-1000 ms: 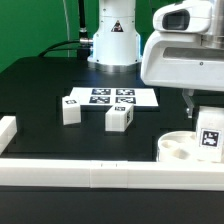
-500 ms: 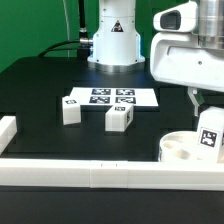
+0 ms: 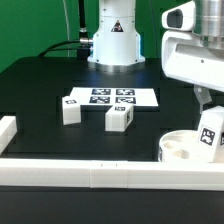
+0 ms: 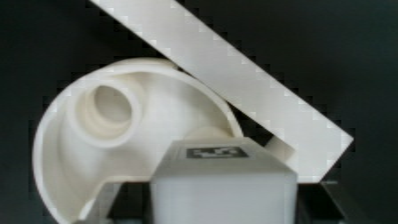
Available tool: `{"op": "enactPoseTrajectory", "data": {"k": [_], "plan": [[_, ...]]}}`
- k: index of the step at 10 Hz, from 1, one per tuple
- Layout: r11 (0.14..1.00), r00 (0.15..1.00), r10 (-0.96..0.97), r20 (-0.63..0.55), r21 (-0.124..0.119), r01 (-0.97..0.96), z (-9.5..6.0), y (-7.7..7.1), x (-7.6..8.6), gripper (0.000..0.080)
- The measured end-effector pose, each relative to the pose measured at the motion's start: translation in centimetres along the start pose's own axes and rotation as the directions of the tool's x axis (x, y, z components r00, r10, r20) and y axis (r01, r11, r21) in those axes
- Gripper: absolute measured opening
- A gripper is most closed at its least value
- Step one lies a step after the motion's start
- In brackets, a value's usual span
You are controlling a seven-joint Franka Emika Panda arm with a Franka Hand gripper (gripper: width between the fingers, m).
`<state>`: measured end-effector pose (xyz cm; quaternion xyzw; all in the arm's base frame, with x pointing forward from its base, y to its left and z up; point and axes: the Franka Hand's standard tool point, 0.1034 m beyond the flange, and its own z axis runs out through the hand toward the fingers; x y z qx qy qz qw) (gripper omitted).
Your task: Assemble stool
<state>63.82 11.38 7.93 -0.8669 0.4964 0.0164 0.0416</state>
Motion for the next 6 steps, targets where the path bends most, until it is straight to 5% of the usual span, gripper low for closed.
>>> {"op": "enactPoseTrajectory", "data": {"k": [2, 4, 6], "plan": [[0.997, 0.997, 0.075, 0.003, 0.002, -0.075, 0.02, -0.06, -0.14, 0.034], [0.97, 0.971, 0.24, 0.0, 0.047, -0.24, 0.19, -0.48, -0.38, 0.034], [0.939, 0.941, 0.338, 0.014, 0.066, -0.338, 0.18, -0.75, -0.62, 0.034]]}}
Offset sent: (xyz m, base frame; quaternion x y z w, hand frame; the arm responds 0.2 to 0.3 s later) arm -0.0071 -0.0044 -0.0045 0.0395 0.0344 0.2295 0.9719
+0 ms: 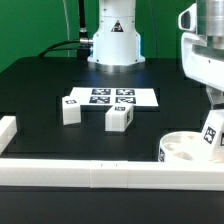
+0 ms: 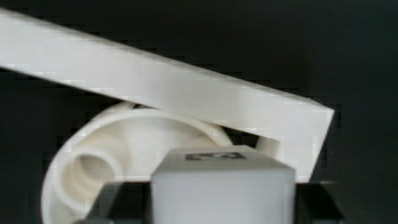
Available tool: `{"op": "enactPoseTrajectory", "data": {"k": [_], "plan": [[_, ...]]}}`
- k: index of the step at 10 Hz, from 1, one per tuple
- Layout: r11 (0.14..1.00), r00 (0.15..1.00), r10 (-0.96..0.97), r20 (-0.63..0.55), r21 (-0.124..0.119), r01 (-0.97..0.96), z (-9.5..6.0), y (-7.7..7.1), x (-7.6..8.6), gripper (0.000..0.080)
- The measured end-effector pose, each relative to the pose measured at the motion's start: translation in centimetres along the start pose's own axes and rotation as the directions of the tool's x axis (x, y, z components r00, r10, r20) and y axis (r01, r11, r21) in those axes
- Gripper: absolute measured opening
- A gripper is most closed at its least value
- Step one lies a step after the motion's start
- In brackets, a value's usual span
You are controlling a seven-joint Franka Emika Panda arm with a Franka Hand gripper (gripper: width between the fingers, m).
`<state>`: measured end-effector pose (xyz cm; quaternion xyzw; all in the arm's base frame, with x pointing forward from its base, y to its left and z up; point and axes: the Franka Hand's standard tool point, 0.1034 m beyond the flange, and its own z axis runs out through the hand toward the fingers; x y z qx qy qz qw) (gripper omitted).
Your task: Assemble stool
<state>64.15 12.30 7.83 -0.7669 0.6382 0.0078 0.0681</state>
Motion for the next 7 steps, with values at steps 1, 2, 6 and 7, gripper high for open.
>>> {"op": "enactPoseTrajectory", "data": {"k": [1, 2, 6, 7], "plan": [[0.999, 0.999, 0.041, 0.009, 0.003, -0.041, 0.0, -0.03, -0.03, 0.034], [0.997, 0.997, 0.074, 0.013, 0.003, -0.074, 0.02, -0.03, -0.18, 0.034], [0.999, 1.0, 0.018, 0.021, -0.028, -0.017, -0.42, -0.01, -0.21, 0.0634], [1.0, 1.0, 0.002, 0.023, -0.021, -0.001, -0.85, -0.25, -0.16, 0.0634]]}}
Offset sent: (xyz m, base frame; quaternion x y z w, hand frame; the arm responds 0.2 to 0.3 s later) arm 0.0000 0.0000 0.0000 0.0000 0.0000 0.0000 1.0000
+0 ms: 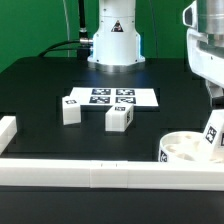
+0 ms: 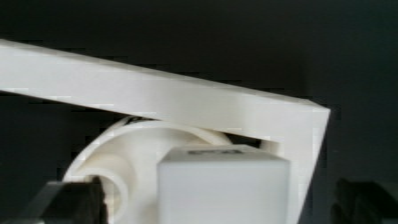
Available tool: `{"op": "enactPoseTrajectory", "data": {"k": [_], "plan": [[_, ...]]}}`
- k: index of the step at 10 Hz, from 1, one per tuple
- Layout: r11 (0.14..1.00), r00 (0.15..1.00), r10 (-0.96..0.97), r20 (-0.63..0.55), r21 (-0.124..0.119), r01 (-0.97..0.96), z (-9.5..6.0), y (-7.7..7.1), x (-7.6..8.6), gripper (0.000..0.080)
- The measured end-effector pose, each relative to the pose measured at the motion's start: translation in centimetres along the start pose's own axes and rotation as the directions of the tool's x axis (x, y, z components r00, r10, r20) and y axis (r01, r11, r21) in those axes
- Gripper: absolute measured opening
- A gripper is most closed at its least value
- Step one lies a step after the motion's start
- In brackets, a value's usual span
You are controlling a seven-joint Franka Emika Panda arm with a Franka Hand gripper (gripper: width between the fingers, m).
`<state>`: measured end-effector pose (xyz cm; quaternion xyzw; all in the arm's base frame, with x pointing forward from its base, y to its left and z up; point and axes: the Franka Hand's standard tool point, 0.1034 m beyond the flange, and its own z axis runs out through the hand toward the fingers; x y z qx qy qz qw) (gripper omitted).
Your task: Assemble stool
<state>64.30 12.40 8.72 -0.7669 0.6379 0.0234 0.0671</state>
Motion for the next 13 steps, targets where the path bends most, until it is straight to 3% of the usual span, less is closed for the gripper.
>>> {"op": "enactPoseTrajectory", "data": {"k": [2, 5, 6, 7, 10, 13], "plan": [[1.0, 1.0, -0.018, 0.007, 0.02, 0.017, -1.09, -0.48, 0.26, 0.0649], [0.999, 0.999, -0.046, 0.007, 0.018, 0.046, -0.85, -0.42, 0.12, 0.0649], [0.988, 0.988, -0.155, 0.004, 0.017, 0.154, -0.83, -0.4, 0.14, 0.0649], [0.949, 0.949, -0.315, -0.003, -0.025, 0.315, -0.83, -0.2, 0.0, 0.0649], [0.753, 0.753, -0.658, -0.006, -0.034, 0.657, -1.16, -0.73, 0.07, 0.0649], [0.564, 0.565, -0.825, 0.009, -0.037, 0.825, -1.22, -0.78, 0.21, 0.0649]]}}
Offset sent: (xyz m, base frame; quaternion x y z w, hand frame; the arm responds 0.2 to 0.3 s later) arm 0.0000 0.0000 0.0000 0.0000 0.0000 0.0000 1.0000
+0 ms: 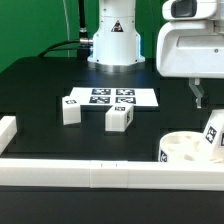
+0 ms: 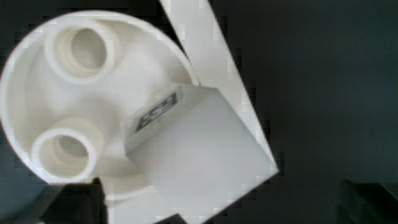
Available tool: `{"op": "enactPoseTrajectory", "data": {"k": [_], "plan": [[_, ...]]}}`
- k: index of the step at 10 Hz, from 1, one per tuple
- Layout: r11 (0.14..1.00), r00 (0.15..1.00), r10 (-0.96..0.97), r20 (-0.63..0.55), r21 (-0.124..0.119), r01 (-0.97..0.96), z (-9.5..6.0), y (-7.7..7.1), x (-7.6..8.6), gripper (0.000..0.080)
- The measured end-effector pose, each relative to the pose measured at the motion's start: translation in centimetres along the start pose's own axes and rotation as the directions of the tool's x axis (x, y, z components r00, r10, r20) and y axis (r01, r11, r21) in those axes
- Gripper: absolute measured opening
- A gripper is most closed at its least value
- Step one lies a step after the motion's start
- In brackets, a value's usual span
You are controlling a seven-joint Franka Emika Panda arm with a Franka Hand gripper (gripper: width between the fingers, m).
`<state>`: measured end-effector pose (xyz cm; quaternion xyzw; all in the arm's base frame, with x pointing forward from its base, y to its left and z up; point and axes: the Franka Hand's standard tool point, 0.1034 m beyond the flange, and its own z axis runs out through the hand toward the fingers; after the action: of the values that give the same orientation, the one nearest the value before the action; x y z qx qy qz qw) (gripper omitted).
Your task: Assemble stool
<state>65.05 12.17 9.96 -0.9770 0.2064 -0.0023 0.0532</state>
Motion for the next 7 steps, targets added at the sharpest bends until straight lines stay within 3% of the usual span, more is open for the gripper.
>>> {"op": "enactPoseTrajectory", "data": {"k": [4, 5, 7], "plan": [[0.967, 0.967, -0.257, -0.001, -0.004, 0.257, 0.01, 0.09, 0.05, 0.0649], [0.918, 0.918, -0.396, -0.009, -0.028, 0.395, 0.07, 0.14, 0.1, 0.0649], [0.793, 0.794, -0.608, -0.01, -0.05, 0.607, 0.14, 0.27, 0.28, 0.0649]]}}
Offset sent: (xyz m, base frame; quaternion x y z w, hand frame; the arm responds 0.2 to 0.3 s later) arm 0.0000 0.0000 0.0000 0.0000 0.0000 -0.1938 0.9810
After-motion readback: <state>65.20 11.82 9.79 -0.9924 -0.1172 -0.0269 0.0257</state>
